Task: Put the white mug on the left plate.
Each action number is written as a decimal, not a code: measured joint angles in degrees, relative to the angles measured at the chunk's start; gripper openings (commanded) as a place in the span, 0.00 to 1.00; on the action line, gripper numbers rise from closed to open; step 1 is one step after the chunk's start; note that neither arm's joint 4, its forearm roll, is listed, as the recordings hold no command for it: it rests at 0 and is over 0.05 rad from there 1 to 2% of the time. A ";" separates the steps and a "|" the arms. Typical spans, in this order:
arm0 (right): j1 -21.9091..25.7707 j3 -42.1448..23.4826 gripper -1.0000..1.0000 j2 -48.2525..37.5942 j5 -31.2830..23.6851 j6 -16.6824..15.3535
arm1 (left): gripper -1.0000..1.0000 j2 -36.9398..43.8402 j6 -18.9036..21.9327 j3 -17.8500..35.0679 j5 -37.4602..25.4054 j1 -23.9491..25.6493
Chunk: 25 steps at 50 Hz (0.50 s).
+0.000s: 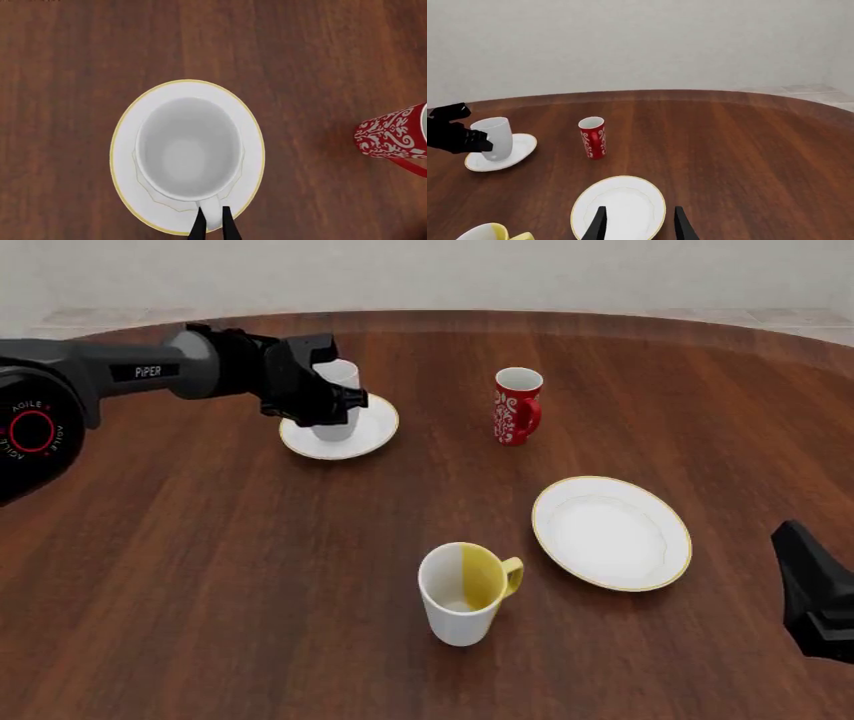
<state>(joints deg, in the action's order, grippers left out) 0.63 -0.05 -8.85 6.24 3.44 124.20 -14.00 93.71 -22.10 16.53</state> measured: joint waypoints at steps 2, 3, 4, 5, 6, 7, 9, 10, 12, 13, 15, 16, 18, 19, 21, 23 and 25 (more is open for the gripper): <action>0.00 0.00 1.00 0.00 0.00 0.02 | 0.00 0.03 -0.06 0.01 0.01 0.02; 0.00 0.00 1.00 0.00 0.00 0.02 | 0.00 0.04 -0.08 0.03 0.02 0.02; 0.00 0.00 1.00 0.00 0.00 0.03 | 0.00 0.05 -0.10 0.03 0.02 0.02; 0.00 0.00 1.00 0.01 -0.01 0.03 | 0.00 0.05 -0.12 0.04 0.02 0.02; 0.00 0.00 1.00 0.02 -0.02 0.04 | 0.00 0.05 -0.14 0.03 0.03 0.02; 0.00 0.00 1.00 0.04 -0.04 0.04 | 0.00 0.06 -0.16 0.03 0.04 0.02; 0.01 0.00 1.00 0.08 -0.07 0.06 | 0.00 0.06 -0.20 0.01 0.06 0.03; 0.00 0.00 1.00 0.09 -0.09 0.06 | 0.00 0.06 -0.21 0.00 0.07 0.03; 0.00 0.00 1.00 0.13 -0.12 0.08 | 0.00 0.09 -0.17 0.03 0.06 -0.01; 0.01 0.00 1.00 0.15 -0.14 0.09 | 0.00 0.09 -0.16 0.04 0.06 -0.03; 0.01 0.00 1.00 0.18 -0.17 0.10 | 1.00 0.21 -0.19 0.03 0.02 -0.10; 0.01 0.00 1.00 0.20 -0.19 0.10 | 1.00 0.35 -0.24 -0.04 -0.01 -0.18; 0.01 0.00 1.00 0.23 -0.23 0.11 | 1.00 0.49 -0.27 -0.08 -0.06 -0.30; 0.01 0.00 1.00 0.25 -0.25 0.12 | 1.00 0.59 -0.29 -0.12 -0.09 -0.35; 0.01 0.01 1.00 0.30 -0.30 0.13 | 1.00 0.81 -0.35 -0.21 -0.17 -0.47; 0.01 0.01 1.00 0.34 -0.34 0.13 | 1.00 0.99 -0.41 -0.30 -0.23 -0.57; 0.01 0.01 1.00 0.35 -0.35 0.13 | 1.00 1.14 -0.47 -0.39 -0.28 -0.64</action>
<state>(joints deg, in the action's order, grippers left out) 0.65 -0.04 -8.50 5.89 3.57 125.34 -14.47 93.32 -22.38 15.88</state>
